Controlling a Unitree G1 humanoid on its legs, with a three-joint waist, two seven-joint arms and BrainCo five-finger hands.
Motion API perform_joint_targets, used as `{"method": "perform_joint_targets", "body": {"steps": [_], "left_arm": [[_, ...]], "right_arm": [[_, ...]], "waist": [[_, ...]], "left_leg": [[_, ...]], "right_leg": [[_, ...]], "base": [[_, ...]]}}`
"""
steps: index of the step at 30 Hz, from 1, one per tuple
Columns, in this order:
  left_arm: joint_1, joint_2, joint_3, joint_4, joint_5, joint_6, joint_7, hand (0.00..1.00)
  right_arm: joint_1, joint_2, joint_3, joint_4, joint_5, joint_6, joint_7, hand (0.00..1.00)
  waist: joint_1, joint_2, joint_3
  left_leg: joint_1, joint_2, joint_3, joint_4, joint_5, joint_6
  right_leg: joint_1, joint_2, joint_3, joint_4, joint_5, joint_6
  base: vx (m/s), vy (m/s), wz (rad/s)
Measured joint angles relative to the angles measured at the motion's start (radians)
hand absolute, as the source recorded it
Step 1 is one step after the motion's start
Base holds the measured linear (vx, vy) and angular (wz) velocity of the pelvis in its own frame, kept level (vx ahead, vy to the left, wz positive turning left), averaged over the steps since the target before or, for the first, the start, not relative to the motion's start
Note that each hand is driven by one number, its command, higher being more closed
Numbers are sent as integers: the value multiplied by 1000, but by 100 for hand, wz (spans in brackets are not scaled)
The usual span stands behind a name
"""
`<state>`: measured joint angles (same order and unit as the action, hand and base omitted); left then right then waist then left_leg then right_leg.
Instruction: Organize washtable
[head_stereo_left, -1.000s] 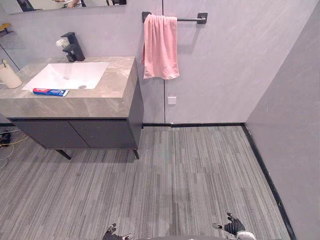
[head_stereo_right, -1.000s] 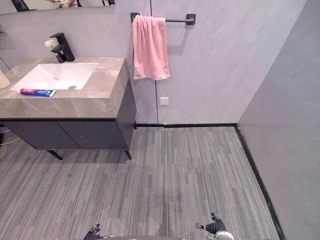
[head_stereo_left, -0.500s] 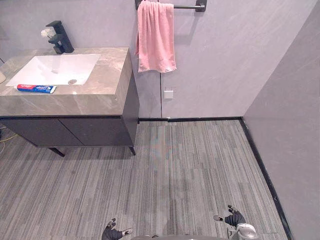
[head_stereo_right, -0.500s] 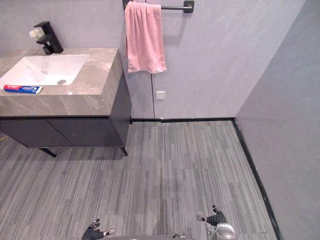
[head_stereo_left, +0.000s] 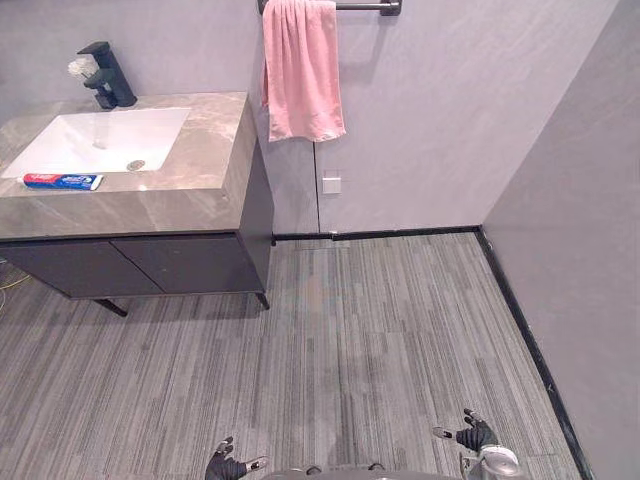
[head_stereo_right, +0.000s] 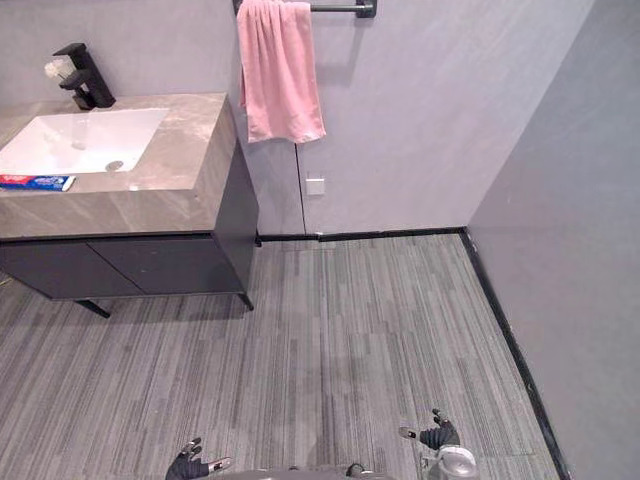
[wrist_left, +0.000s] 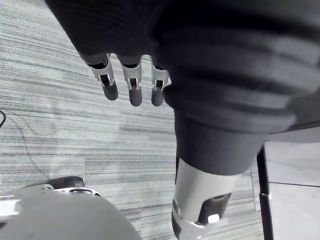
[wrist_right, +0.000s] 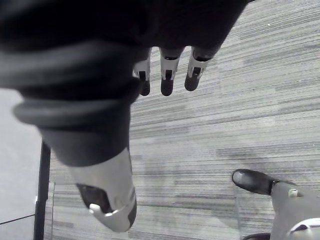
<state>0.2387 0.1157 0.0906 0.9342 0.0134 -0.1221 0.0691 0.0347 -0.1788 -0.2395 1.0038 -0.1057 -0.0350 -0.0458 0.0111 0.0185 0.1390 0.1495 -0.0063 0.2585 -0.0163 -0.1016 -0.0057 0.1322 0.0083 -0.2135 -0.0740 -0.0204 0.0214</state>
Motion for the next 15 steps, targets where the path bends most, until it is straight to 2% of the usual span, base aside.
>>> {"method": "perform_joint_targets", "body": {"steps": [6,8,9,11,12,13,14,15], "left_arm": [[-6,19,-1,-18,0,-2,-1,0],[-8,19,-4,-38,0,-5,-2,0],[-9,22,-11,-52,-1,-6,-2,0],[-15,25,-15,-63,-1,-7,-3,0],[-25,35,-24,-68,-1,-7,-4,0],[-24,43,-27,-76,-2,-7,-3,0],[-23,67,-47,-91,-2,-8,-3,0],[-25,80,-50,-95,-2,-8,-3,0]], "right_arm": [[-12,-6,0,-13,17,0,0,0],[-19,-11,0,-15,17,0,0,0],[-24,-14,1,-17,18,0,0,0],[-28,-15,1,-18,19,1,1,0],[-28,-16,4,-20,18,1,2,0],[-29,-17,10,-22,18,1,3,0],[-26,-21,17,-26,18,1,4,0],[-26,-22,21,-26,18,1,4,0]], "waist": [[-1,4,8],[0,15,15],[1,19,19],[0,17,26],[0,9,36],[-1,5,38],[-4,0,45],[-6,-9,52]], "left_leg": [[-50,25,49,99,-76,5],[-63,43,67,143,-106,7],[-69,52,79,175,-126,10],[-65,53,89,201,-140,15],[-41,48,101,206,-147,18],[-32,46,101,207,-156,19],[-8,44,91,206,-199,32],[3,35,91,209,-209,35]], "right_leg": [[-28,8,36,12,-7,10],[-66,7,29,101,-50,41],[-117,-4,20,220,-103,54],[-183,-34,-18,391,-157,91],[-257,-81,-67,588,-169,104],[-284,-102,-86,660,-167,103],[-334,-145,-128,806,-172,96],[-351,-170,-140,863,-182,87]], "base": [[52,-10,-27],[95,15,-27],[111,50,-24],[87,66,-9],[74,60,-2],[134,61,4],[126,32,9],[238,10,10]]}}
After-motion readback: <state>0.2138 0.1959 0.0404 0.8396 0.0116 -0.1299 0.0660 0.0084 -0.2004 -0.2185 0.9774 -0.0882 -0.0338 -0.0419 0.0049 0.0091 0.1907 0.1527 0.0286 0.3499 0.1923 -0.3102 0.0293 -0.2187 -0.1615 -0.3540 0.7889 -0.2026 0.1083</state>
